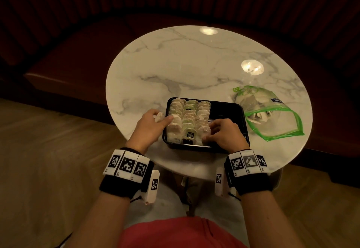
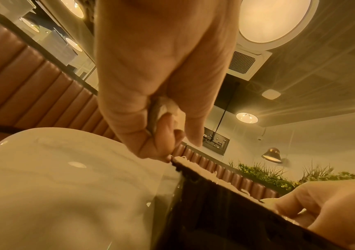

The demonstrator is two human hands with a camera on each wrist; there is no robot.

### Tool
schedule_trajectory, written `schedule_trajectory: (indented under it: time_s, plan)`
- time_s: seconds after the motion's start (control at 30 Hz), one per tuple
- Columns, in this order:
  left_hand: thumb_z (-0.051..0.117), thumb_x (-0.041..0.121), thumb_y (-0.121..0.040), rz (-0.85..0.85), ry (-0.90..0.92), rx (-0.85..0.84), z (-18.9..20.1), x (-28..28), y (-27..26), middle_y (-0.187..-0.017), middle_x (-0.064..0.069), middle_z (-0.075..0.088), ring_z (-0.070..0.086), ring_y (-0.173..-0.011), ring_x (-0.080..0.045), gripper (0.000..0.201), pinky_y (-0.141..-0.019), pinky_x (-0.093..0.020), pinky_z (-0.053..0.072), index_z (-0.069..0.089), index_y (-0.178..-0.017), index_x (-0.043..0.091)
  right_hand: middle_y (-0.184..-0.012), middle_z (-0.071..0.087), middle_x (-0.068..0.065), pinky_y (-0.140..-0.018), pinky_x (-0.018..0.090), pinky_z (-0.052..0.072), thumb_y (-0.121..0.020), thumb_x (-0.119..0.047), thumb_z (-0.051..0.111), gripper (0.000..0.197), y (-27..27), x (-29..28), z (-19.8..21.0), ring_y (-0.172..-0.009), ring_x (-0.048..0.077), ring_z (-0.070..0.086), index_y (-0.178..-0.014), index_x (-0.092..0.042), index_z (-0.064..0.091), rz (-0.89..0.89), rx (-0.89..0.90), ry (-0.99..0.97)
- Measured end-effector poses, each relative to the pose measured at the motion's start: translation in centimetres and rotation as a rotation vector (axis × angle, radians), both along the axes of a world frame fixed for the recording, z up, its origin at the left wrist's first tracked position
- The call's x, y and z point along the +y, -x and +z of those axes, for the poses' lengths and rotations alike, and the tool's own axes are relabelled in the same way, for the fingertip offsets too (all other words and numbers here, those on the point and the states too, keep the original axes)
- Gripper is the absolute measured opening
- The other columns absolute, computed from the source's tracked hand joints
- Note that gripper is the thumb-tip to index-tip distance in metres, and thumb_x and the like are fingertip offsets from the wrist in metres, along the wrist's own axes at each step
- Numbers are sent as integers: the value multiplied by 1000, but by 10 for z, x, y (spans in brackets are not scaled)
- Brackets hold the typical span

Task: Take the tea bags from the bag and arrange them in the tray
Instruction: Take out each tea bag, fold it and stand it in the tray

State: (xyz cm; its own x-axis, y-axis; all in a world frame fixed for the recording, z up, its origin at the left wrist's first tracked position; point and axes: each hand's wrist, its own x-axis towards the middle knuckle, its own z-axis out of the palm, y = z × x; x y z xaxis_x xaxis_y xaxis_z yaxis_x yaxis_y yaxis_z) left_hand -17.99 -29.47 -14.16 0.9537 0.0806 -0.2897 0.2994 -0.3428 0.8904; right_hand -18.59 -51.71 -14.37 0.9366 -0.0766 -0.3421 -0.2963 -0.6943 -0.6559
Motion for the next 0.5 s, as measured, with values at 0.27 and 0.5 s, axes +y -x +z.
schedule_trajectory:
  time_s: [0.27,0.5]
  plan:
    - [30,60,-98,-37,523,136,44,-18,2,-73,-5,60,48,-45,-7,58,-37,-16,32,59,-111,11,-91,70,-3,-79,28,55,-79,-31,78,22,-5,5,41,-86,9,65,-96,-20,70,17,-285,-143]
    - [7,75,-90,-231,778,251,54,-25,11,-70,-7,66,51,-50,-14,84,-47,-21,32,66,-104,16,-103,67,-5,-86,29,49,-91,-41,62,13,0,35,68,-95,9,61,-96,-31,69,271,-331,-333]
